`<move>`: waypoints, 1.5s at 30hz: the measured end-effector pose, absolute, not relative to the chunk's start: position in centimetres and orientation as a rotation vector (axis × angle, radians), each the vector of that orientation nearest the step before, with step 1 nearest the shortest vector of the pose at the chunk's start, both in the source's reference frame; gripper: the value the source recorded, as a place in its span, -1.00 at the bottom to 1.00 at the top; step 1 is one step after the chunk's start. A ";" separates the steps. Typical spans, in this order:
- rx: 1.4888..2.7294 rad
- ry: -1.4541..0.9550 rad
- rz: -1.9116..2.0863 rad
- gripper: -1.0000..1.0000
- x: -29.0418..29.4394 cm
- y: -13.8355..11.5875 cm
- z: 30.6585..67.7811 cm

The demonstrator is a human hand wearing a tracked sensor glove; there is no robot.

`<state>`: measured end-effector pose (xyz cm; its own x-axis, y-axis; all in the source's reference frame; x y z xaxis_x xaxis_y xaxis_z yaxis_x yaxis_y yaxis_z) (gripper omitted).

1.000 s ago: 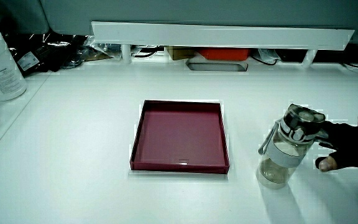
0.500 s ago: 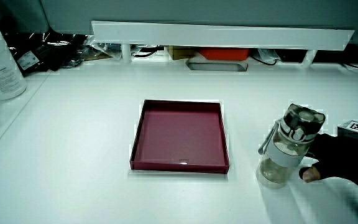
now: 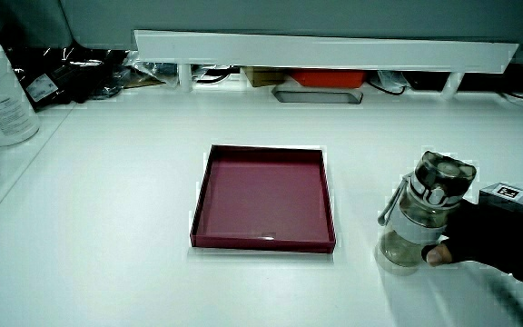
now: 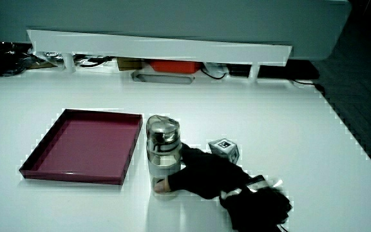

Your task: Pick bottle

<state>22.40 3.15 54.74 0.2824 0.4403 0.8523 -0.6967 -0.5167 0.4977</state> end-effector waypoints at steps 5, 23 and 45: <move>1.554 -0.235 1.449 0.00 22.3 3.3 54.9; 1.619 -0.203 1.594 0.68 22.4 4.0 55.6; 1.816 -0.344 1.604 1.00 19.7 1.2 51.6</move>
<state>19.71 1.18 51.60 0.2057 0.2350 0.9500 -0.6035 -0.7337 0.3122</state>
